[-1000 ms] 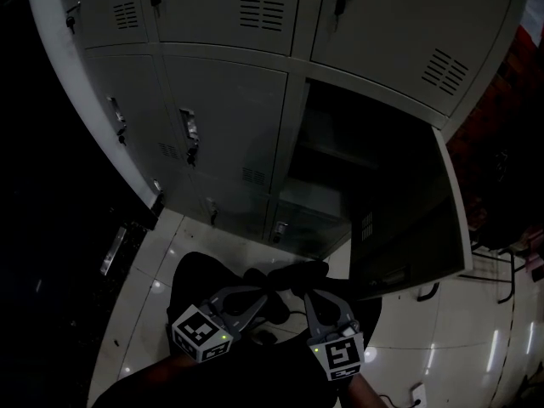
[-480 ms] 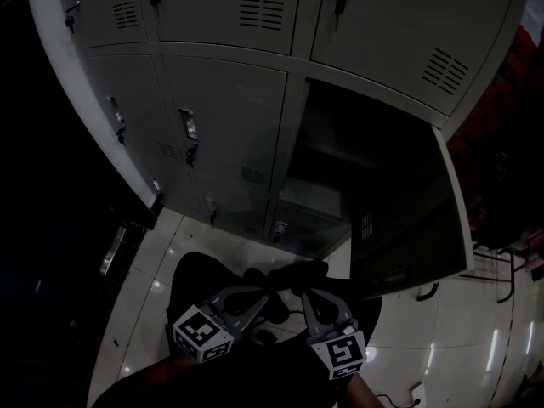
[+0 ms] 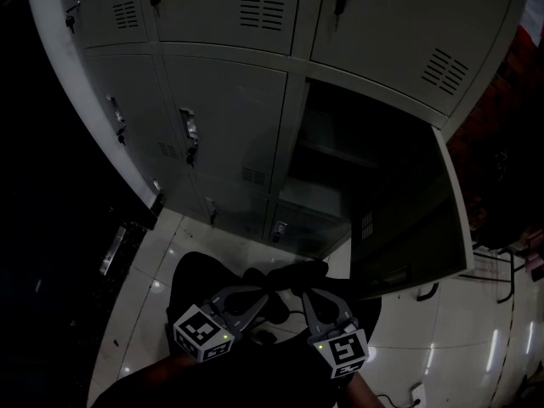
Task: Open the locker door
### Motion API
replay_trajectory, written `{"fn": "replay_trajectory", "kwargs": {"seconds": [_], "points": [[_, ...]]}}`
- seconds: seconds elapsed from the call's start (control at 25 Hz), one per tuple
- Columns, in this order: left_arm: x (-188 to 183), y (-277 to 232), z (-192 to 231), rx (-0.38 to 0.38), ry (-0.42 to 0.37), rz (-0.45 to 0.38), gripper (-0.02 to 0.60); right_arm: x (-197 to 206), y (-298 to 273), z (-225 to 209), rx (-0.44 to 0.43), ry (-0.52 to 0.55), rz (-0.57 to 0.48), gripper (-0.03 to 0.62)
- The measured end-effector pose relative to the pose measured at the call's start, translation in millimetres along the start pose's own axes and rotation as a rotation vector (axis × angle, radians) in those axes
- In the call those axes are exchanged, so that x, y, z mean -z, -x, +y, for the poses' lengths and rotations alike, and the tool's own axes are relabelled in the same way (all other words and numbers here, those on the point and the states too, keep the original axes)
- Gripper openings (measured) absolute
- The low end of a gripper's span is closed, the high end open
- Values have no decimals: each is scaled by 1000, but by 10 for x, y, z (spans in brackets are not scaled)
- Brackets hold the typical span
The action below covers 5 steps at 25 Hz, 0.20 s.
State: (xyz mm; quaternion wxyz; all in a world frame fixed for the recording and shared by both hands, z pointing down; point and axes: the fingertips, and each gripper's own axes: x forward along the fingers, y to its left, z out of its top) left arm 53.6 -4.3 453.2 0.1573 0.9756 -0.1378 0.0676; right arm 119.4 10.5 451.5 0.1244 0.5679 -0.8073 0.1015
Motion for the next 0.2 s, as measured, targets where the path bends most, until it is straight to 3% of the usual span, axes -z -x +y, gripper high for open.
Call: {"fn": "replay_trajectory", "kwargs": {"seconds": [0.2], "points": [[-2,2,16,-6,-4,3,12,27,-9,-1,2,-6,7,2]]}}
